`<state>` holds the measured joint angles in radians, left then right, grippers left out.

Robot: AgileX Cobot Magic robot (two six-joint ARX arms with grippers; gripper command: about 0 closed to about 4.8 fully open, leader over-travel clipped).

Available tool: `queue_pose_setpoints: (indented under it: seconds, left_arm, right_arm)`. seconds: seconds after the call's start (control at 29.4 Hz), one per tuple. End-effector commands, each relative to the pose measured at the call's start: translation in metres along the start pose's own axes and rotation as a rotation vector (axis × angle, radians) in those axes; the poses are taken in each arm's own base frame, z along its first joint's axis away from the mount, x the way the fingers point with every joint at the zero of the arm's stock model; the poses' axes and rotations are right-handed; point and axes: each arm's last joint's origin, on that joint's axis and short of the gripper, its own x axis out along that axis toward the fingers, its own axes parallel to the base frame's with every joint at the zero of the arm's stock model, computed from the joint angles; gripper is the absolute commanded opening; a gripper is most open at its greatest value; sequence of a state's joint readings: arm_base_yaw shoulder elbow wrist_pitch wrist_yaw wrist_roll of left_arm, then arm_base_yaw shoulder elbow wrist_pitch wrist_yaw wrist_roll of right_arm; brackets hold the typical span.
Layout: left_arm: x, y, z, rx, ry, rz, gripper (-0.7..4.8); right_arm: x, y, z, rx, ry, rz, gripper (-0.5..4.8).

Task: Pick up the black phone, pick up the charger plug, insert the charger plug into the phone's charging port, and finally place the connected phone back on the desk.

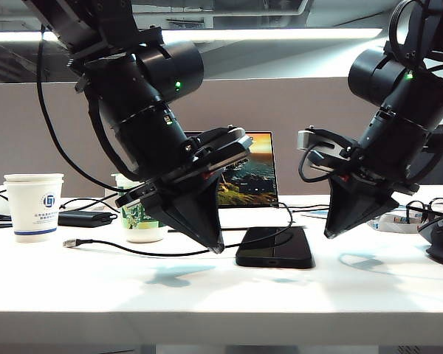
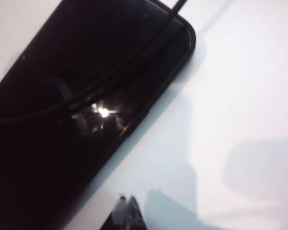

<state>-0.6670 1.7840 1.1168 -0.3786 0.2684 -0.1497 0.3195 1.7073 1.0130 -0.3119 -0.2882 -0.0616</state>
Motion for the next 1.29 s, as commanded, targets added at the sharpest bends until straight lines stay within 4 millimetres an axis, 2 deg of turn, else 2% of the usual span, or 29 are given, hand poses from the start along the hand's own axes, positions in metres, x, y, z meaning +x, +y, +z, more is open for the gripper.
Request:
queue_pose_setpoints:
  seconds: [0.03, 0.54, 0.85, 1.16, 1.23, 1.29]
  left_arm:
    - [0.002, 0.004, 0.003, 0.003, -0.025, 0.027, -0.06]
    - [0.039, 0.018, 0.003, -0.019, -0.058, 0.103, -0.06]
    - [0.042, 0.024, 0.014, -0.091, -0.186, 0.16, -0.06]
    - [0.041, 0.025, 0.017, -0.17, -0.199, 0.02, -0.04]
    - [0.041, 0.024, 0.017, -0.183, -0.191, -0.012, 0.18]
    - [0.041, 0.023, 0.017, -0.189, -0.18, -0.056, 0.68]
  right_arm:
    - [-0.002, 0.0, 0.005, -0.014, -0.04, 0.0, -0.01]
    - [-0.002, 0.0, 0.004, -0.012, -0.037, 0.0, -0.01]
    - [-0.002, 0.0, 0.005, -0.013, -0.04, 0.0, -0.01]
    - [-0.002, 0.0, 0.005, -0.013, -0.04, 0.0, -0.01]
    - [-0.002, 0.0, 0.005, -0.013, -0.039, 0.001, -0.01]
    - [-0.002, 0.0, 0.005, -0.013, -0.039, 0.002, -0.01]
